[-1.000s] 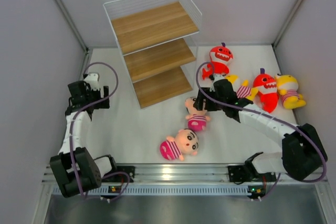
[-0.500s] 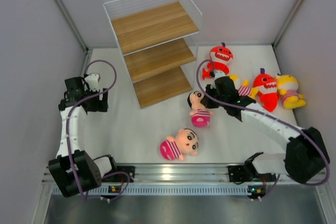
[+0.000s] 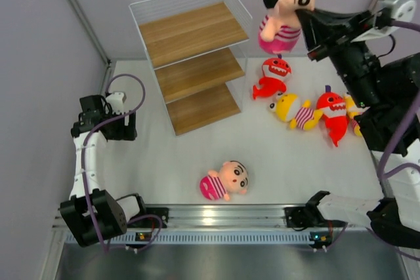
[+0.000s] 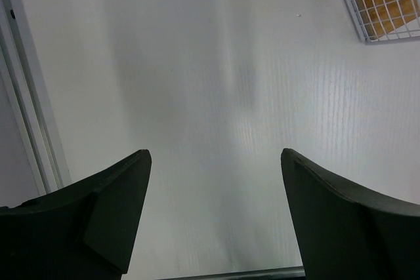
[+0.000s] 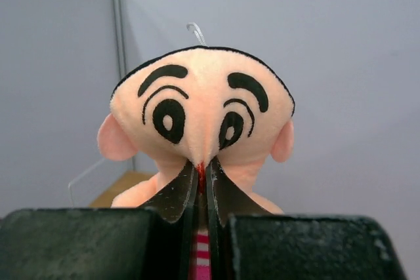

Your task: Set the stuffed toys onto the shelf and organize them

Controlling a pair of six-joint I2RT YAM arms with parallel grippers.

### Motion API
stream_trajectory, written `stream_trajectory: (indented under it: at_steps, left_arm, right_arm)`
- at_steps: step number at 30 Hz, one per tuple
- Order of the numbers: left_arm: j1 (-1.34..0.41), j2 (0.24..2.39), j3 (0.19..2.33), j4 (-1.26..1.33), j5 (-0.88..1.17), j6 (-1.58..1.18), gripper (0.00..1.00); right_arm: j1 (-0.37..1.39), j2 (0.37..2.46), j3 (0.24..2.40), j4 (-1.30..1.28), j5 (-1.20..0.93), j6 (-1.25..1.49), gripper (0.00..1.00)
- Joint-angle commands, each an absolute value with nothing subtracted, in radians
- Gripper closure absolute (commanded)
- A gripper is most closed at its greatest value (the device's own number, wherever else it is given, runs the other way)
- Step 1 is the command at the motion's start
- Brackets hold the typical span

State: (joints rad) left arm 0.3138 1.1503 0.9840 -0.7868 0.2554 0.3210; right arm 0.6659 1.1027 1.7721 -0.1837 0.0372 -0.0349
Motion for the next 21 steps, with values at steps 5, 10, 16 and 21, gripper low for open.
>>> stream_trajectory:
  at_steps: [5,10,16,21]
  left_arm:
    - [0.319,1.124,1.025,-0.828,0.253,0.331,0.14]
    - [0.321,1.123,1.031,-0.841,0.256,0.327,0.15]
    - [0.319,1.114,1.023,-0.854,0.264,0.331,0.16]
    - [0.322,1.112,1.008,-0.861,0.267,0.342,0.16]
  right_arm:
    - [0.678,1.434,2.144,0.038,0.026,-0.192,1.0]
    - [0.678,1.659,2.308,0.178,0.006,-0.215,1.0]
    - [0.677,1.871,2.465,0.284,0.005,-0.242,1.0]
    - [0.678,1.945,2.454,0.295,0.023,-0.164,1.0]
